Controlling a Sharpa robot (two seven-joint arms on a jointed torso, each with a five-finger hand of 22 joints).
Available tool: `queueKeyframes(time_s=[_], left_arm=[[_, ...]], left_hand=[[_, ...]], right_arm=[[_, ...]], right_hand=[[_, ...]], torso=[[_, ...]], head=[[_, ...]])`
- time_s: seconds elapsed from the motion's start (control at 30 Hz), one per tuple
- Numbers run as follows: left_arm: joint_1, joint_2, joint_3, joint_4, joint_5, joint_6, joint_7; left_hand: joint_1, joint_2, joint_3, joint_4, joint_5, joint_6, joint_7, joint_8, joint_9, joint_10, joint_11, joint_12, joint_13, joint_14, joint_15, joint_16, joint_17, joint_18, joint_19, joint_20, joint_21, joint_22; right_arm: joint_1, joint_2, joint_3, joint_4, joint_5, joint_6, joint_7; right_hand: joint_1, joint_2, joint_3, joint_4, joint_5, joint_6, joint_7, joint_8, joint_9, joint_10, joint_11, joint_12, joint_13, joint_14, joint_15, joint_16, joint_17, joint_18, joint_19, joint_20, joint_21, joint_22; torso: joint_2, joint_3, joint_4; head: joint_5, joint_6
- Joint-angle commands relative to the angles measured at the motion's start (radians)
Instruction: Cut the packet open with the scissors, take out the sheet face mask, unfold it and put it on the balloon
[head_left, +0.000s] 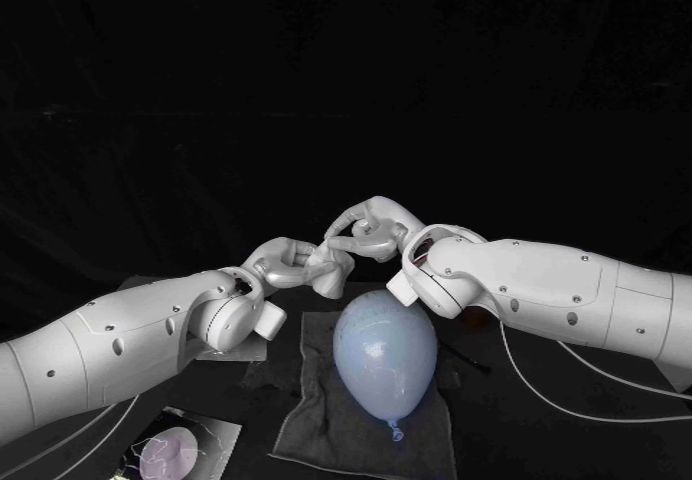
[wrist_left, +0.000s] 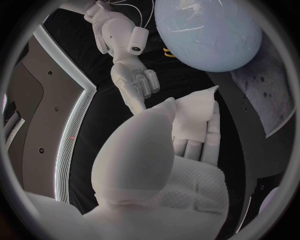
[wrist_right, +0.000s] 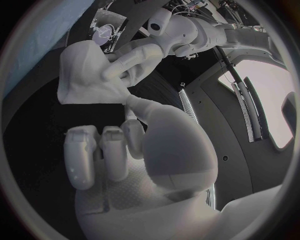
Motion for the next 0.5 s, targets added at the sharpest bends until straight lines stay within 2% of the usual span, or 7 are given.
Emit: queueKeyframes(time_s=[0.03, 0.13, 0.2, 0.43, 0.5], left_arm=[[0.001, 0.004, 0.001, -0.001, 0.007, -0.041, -0.01], [0.001, 0.005, 0.001, -0.001, 0.005, -0.036, -0.018], [0.001, 0.006, 0.001, 0.0, 0.003, -0.031, -0.024], [0.001, 0.009, 0.001, 0.001, 0.003, -0.018, -0.031], [0.001, 0.009, 0.001, 0.001, 0.008, -0.013, -0.031]], left_hand=[[-0.019, -0.008, 0.053, -0.009, -0.001, 0.04, 0.006, -0.009, -0.007, 0.034, -0.01, -0.007, 0.0, 0.025, -0.009, 0.009, 0.006, 0.013, 0.04, -0.019, 0.021, 0.006], [-0.036, -0.015, 0.086, -0.025, 0.0, 0.068, -0.001, -0.016, -0.012, 0.06, -0.017, -0.012, -0.001, 0.044, -0.016, 0.011, 0.012, 0.01, 0.064, -0.036, 0.038, 0.012], [-0.045, -0.015, 0.099, -0.031, 0.0, 0.078, -0.004, -0.018, -0.013, 0.07, -0.021, -0.012, 0.0, 0.051, -0.019, 0.012, 0.014, 0.009, 0.065, -0.038, 0.04, 0.012], [-0.069, 0.002, 0.151, -0.051, 0.0, 0.096, -0.01, -0.027, -0.015, 0.09, -0.027, -0.014, -0.001, 0.069, -0.025, 0.012, 0.02, 0.009, 0.067, -0.041, 0.046, 0.013], [-0.077, 0.009, 0.171, -0.057, 0.0, 0.097, -0.01, -0.031, -0.016, 0.091, -0.027, -0.015, -0.001, 0.071, -0.025, 0.009, 0.021, 0.009, 0.067, -0.043, 0.048, 0.013]], right_arm=[[0.0, 0.004, 0.001, -0.005, -0.014, 0.004, 0.003], [-0.001, 0.009, 0.001, -0.011, -0.015, 0.002, 0.002], [-0.001, 0.013, 0.001, -0.017, -0.015, 0.003, 0.001], [-0.001, 0.026, 0.001, -0.03, -0.012, 0.006, -0.007], [-0.001, 0.029, 0.001, -0.036, -0.008, 0.007, -0.009]], right_hand=[[-0.002, 0.008, 0.005, 0.0, 0.002, 0.009, 0.001, 0.008, 0.087, 0.024, -0.006, 0.0, 0.119, 0.108, -0.005, 0.004, 0.263, -0.006, 0.109, 0.0, 0.005, 0.263], [-0.002, 0.008, 0.005, 0.0, 0.002, 0.009, 0.001, 0.008, 0.087, 0.024, -0.006, 0.0, 0.119, 0.108, -0.005, 0.004, 0.263, -0.006, 0.109, 0.0, 0.005, 0.263], [-0.002, 0.008, 0.006, -0.001, 0.002, 0.009, 0.001, 0.008, 0.088, 0.022, -0.006, -0.005, 0.117, 0.108, -0.005, 0.004, 0.263, -0.006, 0.109, 0.0, 0.005, 0.263], [-0.013, 0.008, 0.007, 0.003, 0.003, -0.002, 0.005, 0.006, 0.09, 0.016, -0.003, -0.018, 0.109, 0.108, -0.003, 0.004, 0.263, -0.006, 0.109, 0.001, 0.005, 0.263], [-0.03, -0.005, -0.004, 0.009, 0.001, -0.032, 0.013, -0.009, 0.087, 0.006, 0.003, -0.038, 0.098, 0.108, 0.001, 0.004, 0.263, -0.006, 0.109, 0.003, 0.005, 0.263]], torso=[[0.0, -0.0001, -0.0004], [0.0, 0.0, -0.0001], [0.0, -0.0001, 0.0003], [0.0, -0.0001, -0.0008], [0.0, -0.0001, -0.0008]], head=[[-0.001, -0.001], [-0.001, -0.001], [-0.001, -0.002], [0.0, -0.002], [-0.001, -0.002]])
